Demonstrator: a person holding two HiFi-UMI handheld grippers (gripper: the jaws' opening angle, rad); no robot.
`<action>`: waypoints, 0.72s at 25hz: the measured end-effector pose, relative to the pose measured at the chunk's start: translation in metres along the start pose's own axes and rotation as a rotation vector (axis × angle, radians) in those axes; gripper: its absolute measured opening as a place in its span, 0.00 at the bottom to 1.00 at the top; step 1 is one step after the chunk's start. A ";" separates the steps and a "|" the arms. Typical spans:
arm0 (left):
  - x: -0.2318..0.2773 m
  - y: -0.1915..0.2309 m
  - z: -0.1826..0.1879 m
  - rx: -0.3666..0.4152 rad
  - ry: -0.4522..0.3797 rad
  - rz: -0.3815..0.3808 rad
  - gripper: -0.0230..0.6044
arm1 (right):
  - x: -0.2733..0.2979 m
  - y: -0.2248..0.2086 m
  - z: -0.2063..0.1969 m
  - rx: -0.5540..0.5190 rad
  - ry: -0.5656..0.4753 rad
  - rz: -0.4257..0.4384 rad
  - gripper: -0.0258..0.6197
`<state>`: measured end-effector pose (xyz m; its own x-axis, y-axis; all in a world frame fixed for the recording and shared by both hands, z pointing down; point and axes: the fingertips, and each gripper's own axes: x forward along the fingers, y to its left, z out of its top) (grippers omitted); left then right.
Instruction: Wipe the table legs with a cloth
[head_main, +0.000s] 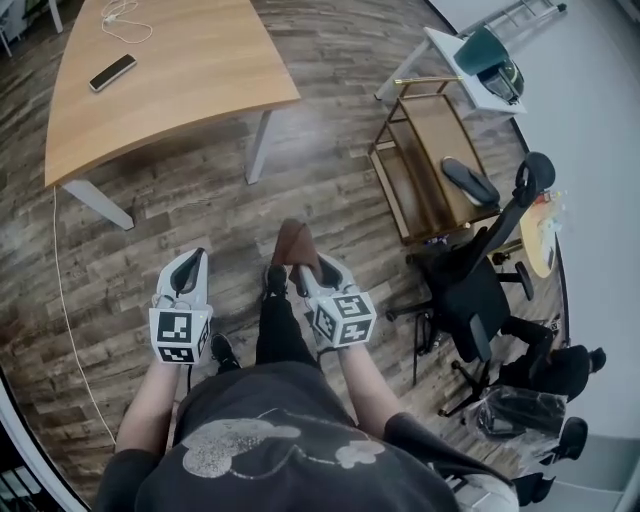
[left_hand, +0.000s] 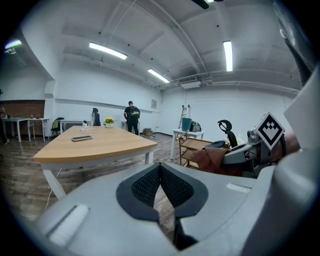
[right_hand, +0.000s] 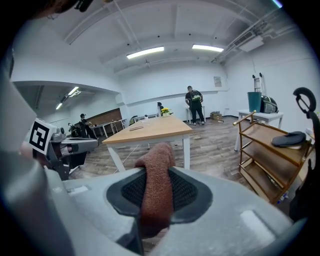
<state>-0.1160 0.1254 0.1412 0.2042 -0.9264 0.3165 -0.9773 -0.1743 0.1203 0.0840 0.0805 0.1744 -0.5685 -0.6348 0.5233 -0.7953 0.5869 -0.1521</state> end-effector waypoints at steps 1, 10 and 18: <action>0.010 0.000 0.001 0.004 0.006 0.004 0.07 | 0.010 -0.008 0.002 0.004 0.002 0.009 0.17; 0.127 0.011 0.034 0.022 0.004 0.079 0.07 | 0.136 -0.072 0.065 -0.010 0.001 0.134 0.17; 0.207 0.051 0.024 0.003 0.053 0.190 0.07 | 0.231 -0.100 0.070 -0.067 0.084 0.206 0.17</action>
<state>-0.1245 -0.0832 0.1902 0.0188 -0.9239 0.3823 -0.9987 0.0008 0.0512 0.0175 -0.1602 0.2519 -0.6955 -0.4555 0.5556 -0.6469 0.7335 -0.2084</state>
